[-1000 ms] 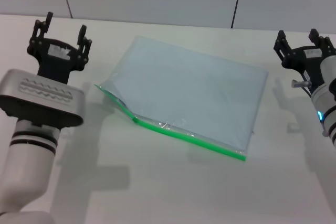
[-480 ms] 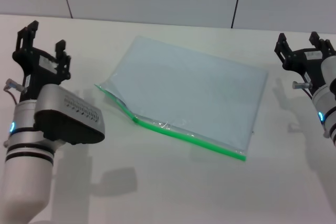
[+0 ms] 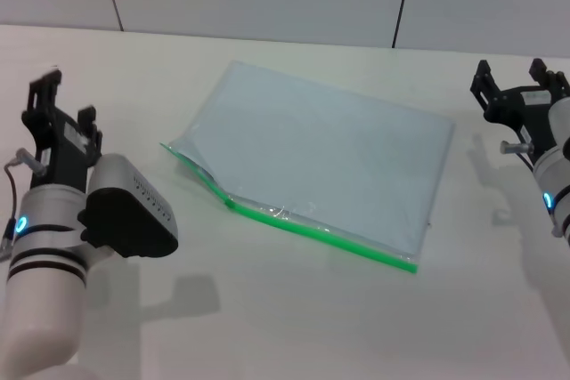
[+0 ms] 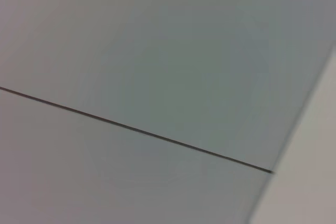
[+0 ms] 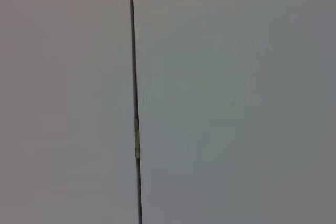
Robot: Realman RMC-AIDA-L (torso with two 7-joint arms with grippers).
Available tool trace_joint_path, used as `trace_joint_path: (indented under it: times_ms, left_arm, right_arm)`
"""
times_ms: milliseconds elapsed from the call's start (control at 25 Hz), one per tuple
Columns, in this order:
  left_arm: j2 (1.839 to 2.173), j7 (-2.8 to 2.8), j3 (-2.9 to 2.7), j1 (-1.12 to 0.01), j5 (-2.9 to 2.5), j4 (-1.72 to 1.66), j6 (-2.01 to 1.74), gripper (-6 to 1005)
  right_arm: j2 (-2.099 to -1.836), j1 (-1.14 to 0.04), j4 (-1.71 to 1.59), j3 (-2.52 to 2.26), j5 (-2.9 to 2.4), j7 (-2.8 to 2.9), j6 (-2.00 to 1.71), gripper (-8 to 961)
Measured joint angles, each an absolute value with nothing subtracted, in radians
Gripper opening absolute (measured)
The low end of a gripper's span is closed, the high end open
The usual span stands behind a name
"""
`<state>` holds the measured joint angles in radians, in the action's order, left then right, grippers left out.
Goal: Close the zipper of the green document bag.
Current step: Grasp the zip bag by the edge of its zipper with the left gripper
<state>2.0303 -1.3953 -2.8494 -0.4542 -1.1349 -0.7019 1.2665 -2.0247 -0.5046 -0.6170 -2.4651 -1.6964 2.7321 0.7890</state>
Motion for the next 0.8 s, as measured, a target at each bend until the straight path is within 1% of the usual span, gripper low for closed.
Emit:
trace_joint_path:
  times_ms: [360,800]
  left_arm:
    - [2.029,-1.413,-2.855,-0.479,-1.127,-0.647,1.078,694]
    - [2.034,-1.305,-2.858,-0.498,-1.13,-0.636,1.024,694]
  right_arm:
    - [-2.025,-0.505,-0.614,-2.464,-1.696,2.732,0.778,754]
    - [-2.025,-0.506,-0.614,-2.464,-1.697,2.732,0.76,754]
